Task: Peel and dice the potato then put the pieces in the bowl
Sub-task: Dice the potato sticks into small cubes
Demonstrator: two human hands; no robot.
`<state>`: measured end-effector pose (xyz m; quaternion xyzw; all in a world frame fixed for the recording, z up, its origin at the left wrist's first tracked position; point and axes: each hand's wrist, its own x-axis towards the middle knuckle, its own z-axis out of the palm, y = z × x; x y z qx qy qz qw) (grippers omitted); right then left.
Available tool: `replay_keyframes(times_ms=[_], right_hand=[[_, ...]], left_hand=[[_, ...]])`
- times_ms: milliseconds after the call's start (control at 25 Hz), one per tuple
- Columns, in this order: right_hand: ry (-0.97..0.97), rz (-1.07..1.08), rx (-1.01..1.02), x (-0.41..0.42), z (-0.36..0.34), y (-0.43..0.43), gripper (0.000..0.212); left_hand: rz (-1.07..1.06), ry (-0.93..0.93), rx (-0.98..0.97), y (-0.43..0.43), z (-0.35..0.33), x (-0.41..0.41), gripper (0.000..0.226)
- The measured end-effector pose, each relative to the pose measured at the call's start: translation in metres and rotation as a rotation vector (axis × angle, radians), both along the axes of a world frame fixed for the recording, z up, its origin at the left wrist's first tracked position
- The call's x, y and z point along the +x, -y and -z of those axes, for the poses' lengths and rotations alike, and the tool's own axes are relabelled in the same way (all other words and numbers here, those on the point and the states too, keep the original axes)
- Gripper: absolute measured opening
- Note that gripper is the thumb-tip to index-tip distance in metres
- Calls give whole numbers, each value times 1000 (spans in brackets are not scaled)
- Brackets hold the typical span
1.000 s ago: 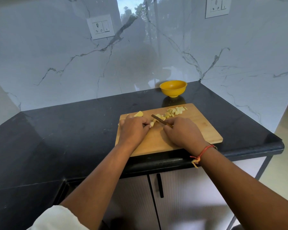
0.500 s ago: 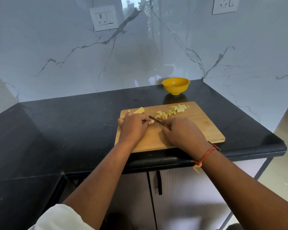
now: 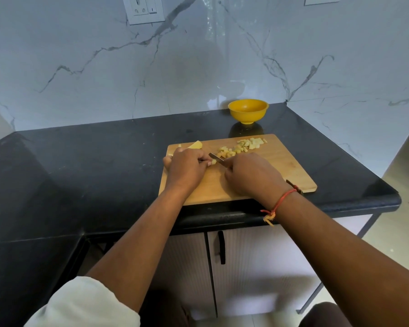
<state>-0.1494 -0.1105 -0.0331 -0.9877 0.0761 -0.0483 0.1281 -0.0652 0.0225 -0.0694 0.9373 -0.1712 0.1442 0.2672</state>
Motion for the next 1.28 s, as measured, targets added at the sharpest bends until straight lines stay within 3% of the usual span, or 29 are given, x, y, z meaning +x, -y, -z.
replay_keyframes(times_ms=[280,960,1280], right_hand=[[-3,-35,-87,0,7,-2,37],[-64,-12,-84,-31,-2,8,39],[94,-21,-227,-28,11,14,47]], left_hand=[[8,32,-20,-1,1,-3,12],[27,17,-15,-2,-1,-5,12],[28,6,-24,-1,-2,-4,12]])
